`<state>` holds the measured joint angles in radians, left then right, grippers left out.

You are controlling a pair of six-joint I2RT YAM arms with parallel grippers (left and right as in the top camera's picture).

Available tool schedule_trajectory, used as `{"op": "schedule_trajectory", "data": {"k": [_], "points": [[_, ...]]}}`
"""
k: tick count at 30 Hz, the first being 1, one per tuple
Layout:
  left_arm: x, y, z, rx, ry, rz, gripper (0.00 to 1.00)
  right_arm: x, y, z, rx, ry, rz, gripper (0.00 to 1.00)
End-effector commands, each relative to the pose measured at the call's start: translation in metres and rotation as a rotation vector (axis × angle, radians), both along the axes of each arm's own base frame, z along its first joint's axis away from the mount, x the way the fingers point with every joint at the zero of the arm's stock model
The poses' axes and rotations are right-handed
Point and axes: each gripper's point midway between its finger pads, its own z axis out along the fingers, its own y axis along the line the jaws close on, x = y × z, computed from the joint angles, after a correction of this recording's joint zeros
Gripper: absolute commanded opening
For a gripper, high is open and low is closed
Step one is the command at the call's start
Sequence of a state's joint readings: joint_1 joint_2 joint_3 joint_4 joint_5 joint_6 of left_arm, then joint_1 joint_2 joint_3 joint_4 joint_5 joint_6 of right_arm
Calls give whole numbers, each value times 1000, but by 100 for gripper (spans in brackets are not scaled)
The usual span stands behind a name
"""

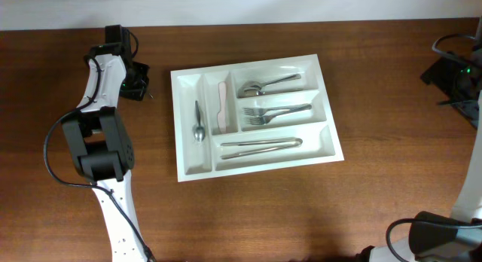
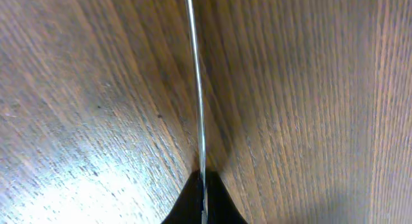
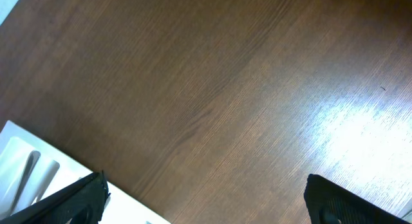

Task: Pack container
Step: 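Lower the left gripper and grasp the spoon's handle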

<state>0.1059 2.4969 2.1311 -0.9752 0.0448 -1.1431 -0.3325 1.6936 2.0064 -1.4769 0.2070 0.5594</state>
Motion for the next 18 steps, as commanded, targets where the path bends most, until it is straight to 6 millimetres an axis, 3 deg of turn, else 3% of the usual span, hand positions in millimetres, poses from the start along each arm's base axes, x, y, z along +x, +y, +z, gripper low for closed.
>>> {"op": "schedule_trajectory", "data": {"k": [1, 9, 18], "points": [[-16, -3, -40, -46, 89, -61, 2, 0, -1, 1, -5, 0, 2, 99], [3, 28, -4, -33, 7, -74, 2, 0, -1, 1, -5, 0, 2, 99], [25, 50, 69, -24, -144, -247, 2, 0, -1, 1, -5, 0, 2, 99]]}}
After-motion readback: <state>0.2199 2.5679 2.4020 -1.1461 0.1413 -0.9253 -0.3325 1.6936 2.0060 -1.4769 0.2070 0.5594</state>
